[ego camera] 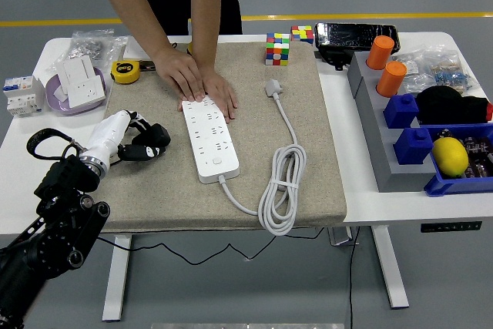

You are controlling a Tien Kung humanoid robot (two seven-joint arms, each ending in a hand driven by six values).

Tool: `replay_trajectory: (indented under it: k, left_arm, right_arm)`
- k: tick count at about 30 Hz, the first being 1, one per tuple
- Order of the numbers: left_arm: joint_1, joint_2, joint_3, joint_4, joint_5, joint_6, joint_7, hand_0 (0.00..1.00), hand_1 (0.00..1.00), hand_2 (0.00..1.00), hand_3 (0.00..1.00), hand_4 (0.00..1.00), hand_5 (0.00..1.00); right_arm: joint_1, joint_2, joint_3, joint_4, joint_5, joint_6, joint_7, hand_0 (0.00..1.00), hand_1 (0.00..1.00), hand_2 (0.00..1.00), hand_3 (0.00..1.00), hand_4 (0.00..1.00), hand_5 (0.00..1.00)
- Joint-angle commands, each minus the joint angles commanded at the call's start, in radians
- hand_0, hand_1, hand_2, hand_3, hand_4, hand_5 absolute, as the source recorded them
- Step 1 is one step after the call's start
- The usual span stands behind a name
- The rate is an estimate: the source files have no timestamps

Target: Pick up the plug,place it near the board,insert it into the board,press the button

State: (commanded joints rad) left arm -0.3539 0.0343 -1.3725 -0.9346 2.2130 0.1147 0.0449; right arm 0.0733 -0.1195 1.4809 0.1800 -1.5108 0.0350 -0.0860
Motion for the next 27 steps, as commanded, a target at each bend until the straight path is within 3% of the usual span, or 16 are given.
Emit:
replay_trajectory:
  k: [7,8,13,14,19,20,25,27]
  left_arm:
    - [0.002,0.002,0.001,0.000,0.006,-0.005,0.003,0.739,0.737,0.558,0.511,0.948,0.275]
    - [0.003,0.002,0.001,0.000,0.007,-0.005,0.003,0.730,0.710,0.503,0.472,0.863,0.258]
    - [0.002,0.002,0.001,0.000,0.012,-0.001,0.000,0.730,0.710,0.503,0.472,0.863,0.258]
    - [0.002,0.002,0.002,0.000,0.013,0.005,-0.003,0.692,0.654,0.416,0.368,0.613,0.215]
    - [0.003,0.001,0.004,0.000,0.018,0.010,-0.005,0.692,0.654,0.416,0.368,0.613,0.215]
    - [0.003,0.001,0.004,0.000,0.018,0.010,-0.004,0.670,0.608,0.404,0.329,0.505,0.125]
    - [0.003,0.003,0.006,-0.001,0.017,0.007,-0.002,0.670,0.608,0.404,0.329,0.505,0.125]
    - [0.002,0.004,0.007,-0.003,0.016,0.007,-0.001,0.657,0.589,0.390,0.317,0.456,0.088]
  right_arm:
    - [-0.002,0.000,-0.002,0.000,0.001,0.000,-0.001,0.849,0.761,0.753,0.788,0.998,0.910]
    - [-0.001,0.000,-0.003,0.000,0.001,0.000,-0.001,0.849,0.761,0.753,0.788,0.998,0.910]
    - [-0.001,0.000,-0.004,0.000,0.002,0.000,-0.001,0.849,0.761,0.753,0.788,0.998,0.910]
    - [-0.001,0.000,-0.003,0.000,0.002,0.000,-0.001,0.849,0.761,0.752,0.788,0.998,0.909]
    - [-0.002,-0.001,-0.004,0.000,0.002,0.000,-0.001,0.849,0.761,0.752,0.788,0.998,0.909]
    - [-0.003,-0.001,-0.004,0.000,0.002,0.000,-0.001,0.849,0.761,0.752,0.787,0.998,0.909]
    - [-0.003,-0.001,-0.006,0.000,0.003,0.000,-0.001,0.849,0.761,0.752,0.787,0.998,0.909]
    - [-0.003,-0.001,-0.006,0.000,0.004,-0.001,-0.001,0.849,0.762,0.752,0.787,0.998,0.910]
